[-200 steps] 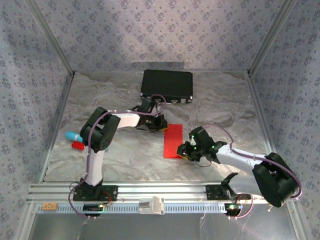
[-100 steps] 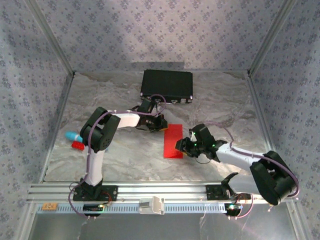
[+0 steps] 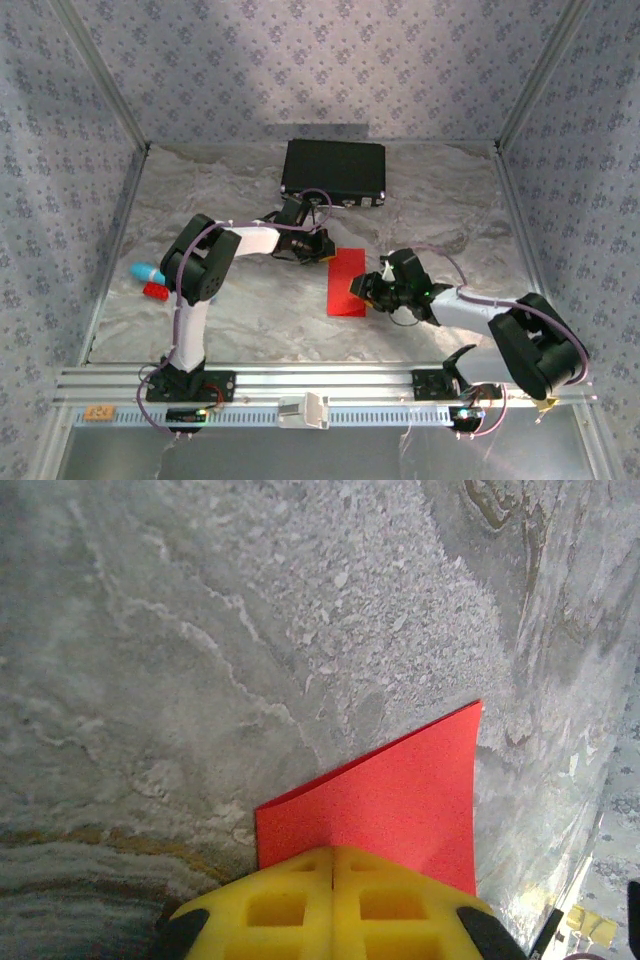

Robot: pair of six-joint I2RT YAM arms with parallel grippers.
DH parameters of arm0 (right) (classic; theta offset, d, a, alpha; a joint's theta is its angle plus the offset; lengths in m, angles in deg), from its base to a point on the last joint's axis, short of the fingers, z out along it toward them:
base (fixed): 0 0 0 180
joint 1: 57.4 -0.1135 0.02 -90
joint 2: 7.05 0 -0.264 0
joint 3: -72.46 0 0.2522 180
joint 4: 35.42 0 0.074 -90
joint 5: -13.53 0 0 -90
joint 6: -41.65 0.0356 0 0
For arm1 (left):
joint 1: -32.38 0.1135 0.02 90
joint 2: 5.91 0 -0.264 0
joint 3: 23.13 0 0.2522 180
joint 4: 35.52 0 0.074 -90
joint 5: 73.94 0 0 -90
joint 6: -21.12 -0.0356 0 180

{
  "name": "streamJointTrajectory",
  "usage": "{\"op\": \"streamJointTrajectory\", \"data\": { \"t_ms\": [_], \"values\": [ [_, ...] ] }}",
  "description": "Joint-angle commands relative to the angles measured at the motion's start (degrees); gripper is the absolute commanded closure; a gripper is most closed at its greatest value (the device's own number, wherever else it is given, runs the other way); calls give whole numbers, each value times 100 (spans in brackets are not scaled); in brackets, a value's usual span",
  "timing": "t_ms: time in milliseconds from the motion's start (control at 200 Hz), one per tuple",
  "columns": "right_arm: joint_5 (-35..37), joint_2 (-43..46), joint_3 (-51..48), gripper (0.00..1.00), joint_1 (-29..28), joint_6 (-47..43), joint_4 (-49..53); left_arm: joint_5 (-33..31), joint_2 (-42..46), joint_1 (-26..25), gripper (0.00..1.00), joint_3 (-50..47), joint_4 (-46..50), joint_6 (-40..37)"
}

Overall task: Fold a paper plane with a square sheet of paper (pick it up from the middle)
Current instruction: Fold the triangle a second time at the center of the table.

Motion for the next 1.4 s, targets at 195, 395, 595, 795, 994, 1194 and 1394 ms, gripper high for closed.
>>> {"op": "streamJointTrajectory", "data": {
  "t_ms": [195, 395, 595, 795, 994, 1194, 1394],
  "values": [
    [-304, -264, -44, 65, 238, -74, -500, 68, -53, -122, 93, -84, 32, -49],
    [-328, -420, -50, 83, 298, -148, -561, 146, 234, -195, 86, -126, -224, -133],
    [-185, -369, -131, 93, 389, -43, -593, -246, 980, -231, 62, -482, -335, -464],
    [-18, -371, -141, 94, 478, 296, -973, -706, 1786, -264, 54, -907, -315, -905],
    [-55, -602, 40, 89, 495, 485, -1163, -1097, 2384, -449, 56, -1406, -499, -1297],
    [-250, -691, 67, 80, 584, 256, -963, -1707, 2848, -1073, 62, -1921, -969, -2077],
    [-510, -684, 99, 84, 717, 106, -879, -2139, 3239, -1866, 55, -2596, -1781, -3112]
  ]
}}
